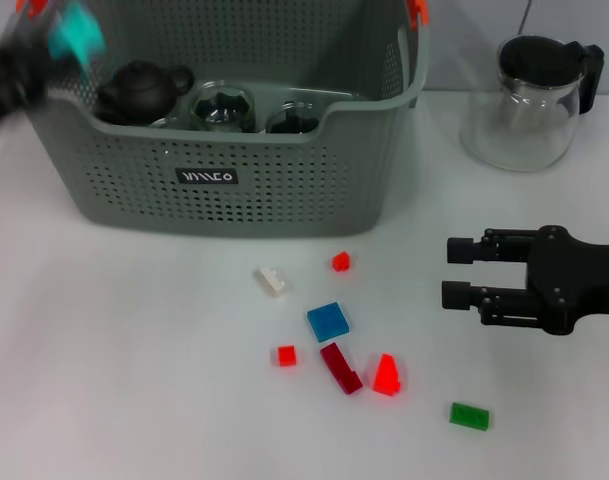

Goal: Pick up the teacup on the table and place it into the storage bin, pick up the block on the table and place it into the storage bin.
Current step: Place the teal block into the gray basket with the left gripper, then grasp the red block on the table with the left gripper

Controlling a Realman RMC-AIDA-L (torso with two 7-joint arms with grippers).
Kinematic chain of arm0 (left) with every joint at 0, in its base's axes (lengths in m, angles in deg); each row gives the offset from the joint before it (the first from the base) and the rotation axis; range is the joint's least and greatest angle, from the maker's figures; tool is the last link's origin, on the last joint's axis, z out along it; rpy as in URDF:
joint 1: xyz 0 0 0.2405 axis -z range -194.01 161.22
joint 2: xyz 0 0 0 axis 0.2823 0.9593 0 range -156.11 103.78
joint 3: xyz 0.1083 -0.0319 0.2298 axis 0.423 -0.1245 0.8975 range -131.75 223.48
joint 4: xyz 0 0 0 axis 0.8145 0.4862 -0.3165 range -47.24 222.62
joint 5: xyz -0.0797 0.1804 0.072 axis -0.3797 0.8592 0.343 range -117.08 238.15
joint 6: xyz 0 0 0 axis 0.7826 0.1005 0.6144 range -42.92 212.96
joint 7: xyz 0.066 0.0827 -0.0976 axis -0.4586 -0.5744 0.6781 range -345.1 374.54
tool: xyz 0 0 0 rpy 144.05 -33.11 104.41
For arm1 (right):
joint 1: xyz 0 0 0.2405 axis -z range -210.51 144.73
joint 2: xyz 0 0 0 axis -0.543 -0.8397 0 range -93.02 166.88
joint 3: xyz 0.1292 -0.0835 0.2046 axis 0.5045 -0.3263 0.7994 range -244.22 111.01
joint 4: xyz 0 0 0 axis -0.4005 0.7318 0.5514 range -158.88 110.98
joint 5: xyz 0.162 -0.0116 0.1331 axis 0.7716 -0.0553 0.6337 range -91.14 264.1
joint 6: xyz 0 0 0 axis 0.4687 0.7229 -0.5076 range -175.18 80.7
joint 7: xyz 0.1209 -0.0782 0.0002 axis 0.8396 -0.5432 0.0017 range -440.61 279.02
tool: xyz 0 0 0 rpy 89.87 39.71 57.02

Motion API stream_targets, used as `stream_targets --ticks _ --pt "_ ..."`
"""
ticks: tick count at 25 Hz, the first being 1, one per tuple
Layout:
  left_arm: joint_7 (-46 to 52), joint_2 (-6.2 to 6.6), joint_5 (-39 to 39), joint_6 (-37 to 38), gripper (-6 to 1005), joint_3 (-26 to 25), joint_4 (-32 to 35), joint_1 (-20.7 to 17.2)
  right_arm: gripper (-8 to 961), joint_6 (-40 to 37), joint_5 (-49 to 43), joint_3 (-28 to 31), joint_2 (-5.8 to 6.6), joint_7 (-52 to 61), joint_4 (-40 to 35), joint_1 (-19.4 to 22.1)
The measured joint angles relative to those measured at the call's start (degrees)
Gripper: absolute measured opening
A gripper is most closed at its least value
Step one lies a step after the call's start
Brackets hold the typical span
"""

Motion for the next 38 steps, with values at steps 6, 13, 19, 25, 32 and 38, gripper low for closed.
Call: stream_targets --ticks 6,13,19,25,32,38 --pt "17.07 0.89 -2.02 -16.81 404 10.73 7.54 6.62 655 -0.24 0.07 0.02 0.01 0.0 0.08 0.18" --pt "34.46 -0.17 14.99 -43.49 405 38.52 15.11 9.51 655 -0.07 0.12 0.02 0.05 0.15 0.08 -0.07" --pt "39.72 -1.85 20.88 -49.28 405 41.96 15.36 11.48 655 0.04 0.15 0.02 -0.01 0.34 0.07 -0.18" --pt "41.3 -2.09 19.63 -49.8 426 41.18 15.56 12.19 656 0.04 0.15 0.03 -0.03 0.36 0.07 -0.11" --pt "23.69 -2.64 -14.72 -36.61 577 28.51 12.82 5.32 655 -0.23 0.14 0.03 -0.03 0.04 0.07 0.0" --pt "18.61 -0.65 -30.4 -20.64 797 23.58 9.23 1.35 655 -0.32 0.14 0.16 0.12 -0.07 0.07 0.4"
